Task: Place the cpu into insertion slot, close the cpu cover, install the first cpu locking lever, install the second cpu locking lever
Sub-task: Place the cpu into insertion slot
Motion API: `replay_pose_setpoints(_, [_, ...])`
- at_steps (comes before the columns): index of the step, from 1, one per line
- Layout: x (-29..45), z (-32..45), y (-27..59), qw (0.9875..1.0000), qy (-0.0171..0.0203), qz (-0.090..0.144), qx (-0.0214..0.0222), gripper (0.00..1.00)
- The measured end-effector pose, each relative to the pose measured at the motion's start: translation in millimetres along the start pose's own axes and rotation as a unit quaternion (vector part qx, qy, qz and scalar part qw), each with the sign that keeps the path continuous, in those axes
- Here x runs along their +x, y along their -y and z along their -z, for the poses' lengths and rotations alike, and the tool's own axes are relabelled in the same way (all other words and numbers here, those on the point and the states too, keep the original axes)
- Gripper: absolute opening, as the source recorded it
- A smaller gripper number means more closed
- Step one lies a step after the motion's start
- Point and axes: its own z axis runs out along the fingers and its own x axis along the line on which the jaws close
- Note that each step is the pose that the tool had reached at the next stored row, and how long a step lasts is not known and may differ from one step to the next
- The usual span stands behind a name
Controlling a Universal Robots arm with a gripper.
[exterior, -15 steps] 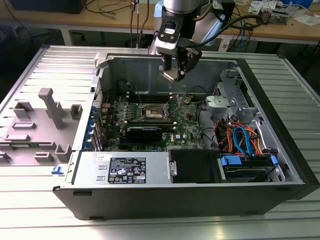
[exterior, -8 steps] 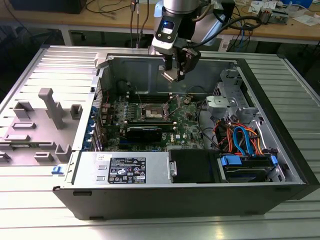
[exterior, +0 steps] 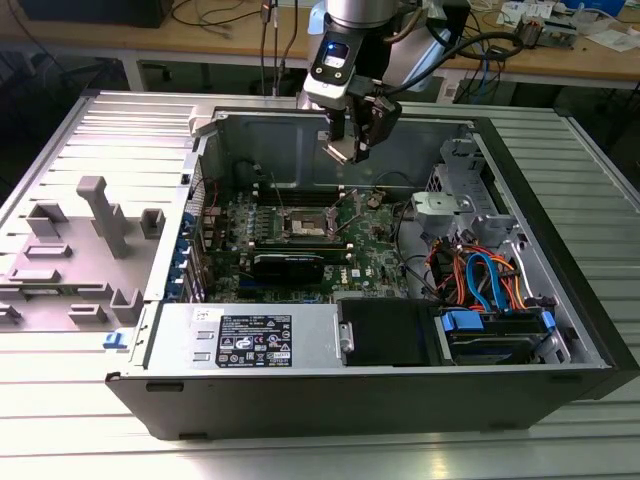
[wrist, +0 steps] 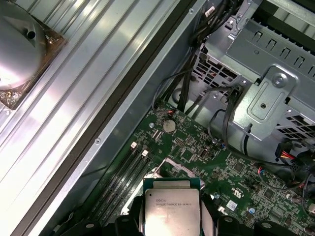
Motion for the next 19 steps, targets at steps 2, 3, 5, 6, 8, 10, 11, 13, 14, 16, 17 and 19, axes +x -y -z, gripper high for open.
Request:
replay_pose_setpoints(2, [0.0, 0.0, 0.0, 1.0000, 0.0000, 0.000, 0.0000, 0.55])
replay_pose_setpoints(3, [0.0, 0.0, 0.0, 1.0000, 0.0000, 0.000, 0.0000, 0.55])
replay_pose_setpoints(5, [0.0, 0.0, 0.0, 1.0000, 0.0000, 0.000, 0.0000, 0.55])
replay_pose_setpoints(6, [0.0, 0.0, 0.0, 1.0000, 0.0002, -0.002, 0.0000, 0.55])
replay_pose_setpoints(8, [0.0, -0.2, 0.0, 0.9999, 0.0010, -0.012, -0.0003, 0.55])
replay_pose_setpoints(10, [0.0, -0.6, 0.0, 0.9995, 0.0024, -0.030, -0.0006, 0.55])
replay_pose_setpoints(11, [0.0, -0.8, 0.0, 0.9993, 0.0031, -0.038, -0.0007, 0.55])
replay_pose_setpoints(13, [0.0, -1.4, 0.1, 0.9985, 0.0044, -0.054, -0.0010, 0.55])
replay_pose_setpoints(14, [0.0, -1.6, 0.1, 0.9980, 0.0051, -0.062, -0.0012, 0.55])
replay_pose_setpoints(16, [-0.1, -2.2, 0.2, 0.9969, 0.0063, -0.078, -0.0015, 0.55])
replay_pose_setpoints(17, [-0.1, -2.5, 0.2, 0.9962, 0.0070, -0.087, -0.0016, 0.55])
replay_pose_setpoints(19, [-0.1, -3.0, 0.2, 0.9947, 0.0083, -0.103, -0.0019, 0.55])
